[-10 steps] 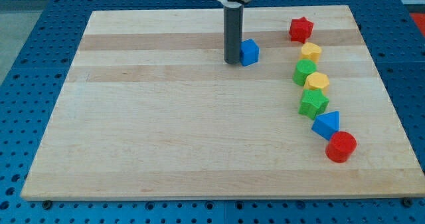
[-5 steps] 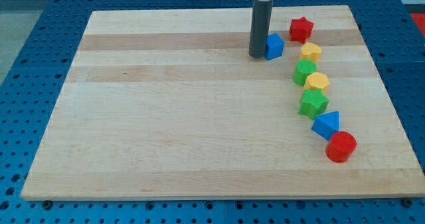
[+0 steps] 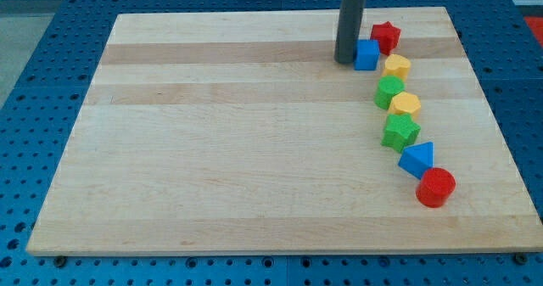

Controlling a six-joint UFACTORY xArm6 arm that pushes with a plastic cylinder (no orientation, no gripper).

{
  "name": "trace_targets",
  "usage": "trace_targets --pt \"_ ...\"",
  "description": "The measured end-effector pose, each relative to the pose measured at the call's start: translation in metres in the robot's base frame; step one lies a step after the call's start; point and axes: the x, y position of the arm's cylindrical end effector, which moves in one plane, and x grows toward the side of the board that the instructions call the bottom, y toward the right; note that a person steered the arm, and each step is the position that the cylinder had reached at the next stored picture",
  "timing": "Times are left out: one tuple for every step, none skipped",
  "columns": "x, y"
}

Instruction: Push the blue cube to the bottom of the red star

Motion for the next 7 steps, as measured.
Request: trace_targets --pt "0.003 0.007" --pt "0.003 0.008" --pt "0.003 0.023" --pt "0.003 0.027" --pt "0.003 0.027" --pt "-0.017 0.006" --pt "-0.035 -0.017"
